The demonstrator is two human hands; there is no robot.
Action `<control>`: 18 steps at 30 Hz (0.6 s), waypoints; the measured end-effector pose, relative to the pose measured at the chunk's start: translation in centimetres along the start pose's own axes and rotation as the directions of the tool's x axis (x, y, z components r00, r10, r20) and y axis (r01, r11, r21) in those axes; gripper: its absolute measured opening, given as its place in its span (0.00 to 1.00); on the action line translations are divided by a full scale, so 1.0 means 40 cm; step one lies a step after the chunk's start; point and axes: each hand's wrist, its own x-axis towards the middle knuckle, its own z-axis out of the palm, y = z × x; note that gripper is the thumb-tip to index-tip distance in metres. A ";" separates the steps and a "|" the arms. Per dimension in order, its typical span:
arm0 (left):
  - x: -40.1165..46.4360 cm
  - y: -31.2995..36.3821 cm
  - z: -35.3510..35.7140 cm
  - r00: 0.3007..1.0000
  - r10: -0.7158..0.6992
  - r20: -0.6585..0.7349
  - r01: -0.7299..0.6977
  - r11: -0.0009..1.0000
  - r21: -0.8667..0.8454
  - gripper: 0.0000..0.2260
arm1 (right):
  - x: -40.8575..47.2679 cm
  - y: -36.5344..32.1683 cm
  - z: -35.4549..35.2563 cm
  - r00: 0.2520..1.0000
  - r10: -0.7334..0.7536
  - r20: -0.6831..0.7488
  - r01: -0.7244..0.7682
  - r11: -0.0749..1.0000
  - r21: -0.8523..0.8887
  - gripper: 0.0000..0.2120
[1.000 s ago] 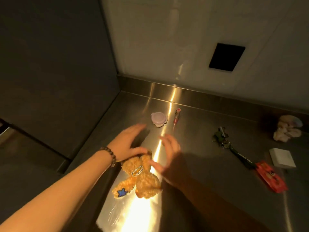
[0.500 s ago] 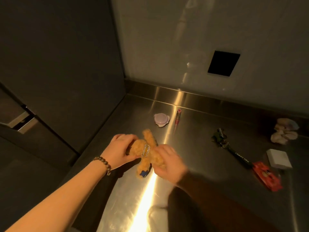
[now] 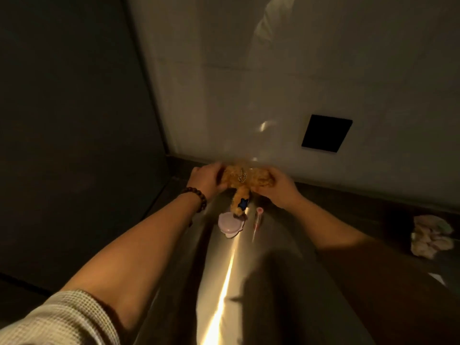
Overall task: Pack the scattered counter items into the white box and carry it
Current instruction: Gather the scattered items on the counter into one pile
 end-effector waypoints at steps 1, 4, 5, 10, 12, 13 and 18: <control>0.009 -0.014 0.022 1.000 -0.003 0.026 0.003 1.000 -0.001 0.18 | 0.005 0.013 0.005 1.000 0.020 0.006 -0.020 1.000 -0.005 0.26; 0.014 -0.047 0.083 0.997 -0.021 0.068 0.024 0.999 -0.045 0.16 | 0.009 0.049 0.016 0.998 0.058 0.018 -0.059 0.998 0.029 0.22; 0.011 -0.054 0.100 0.997 -0.032 0.075 0.037 0.997 -0.065 0.16 | 0.008 0.058 0.020 0.998 0.064 0.025 -0.065 0.997 0.046 0.21; -0.001 -0.059 0.136 0.993 -0.034 0.109 0.045 0.994 -0.095 0.27 | -0.001 0.056 0.022 0.991 0.134 0.015 -0.135 0.988 0.070 0.22; -0.010 -0.050 0.132 0.993 -0.025 0.113 0.035 0.995 -0.092 0.31 | -0.012 0.053 0.017 0.989 0.146 -0.006 -0.144 0.985 0.094 0.21; -0.017 -0.043 0.128 0.993 -0.019 0.119 0.029 0.996 -0.085 0.32 | -0.021 0.053 0.013 0.988 0.151 -0.010 -0.149 0.982 0.113 0.21; -0.076 0.029 0.101 0.995 0.011 0.095 0.001 0.993 -0.121 0.33 | -0.090 0.063 -0.033 0.986 0.161 -0.039 -0.153 0.976 0.155 0.21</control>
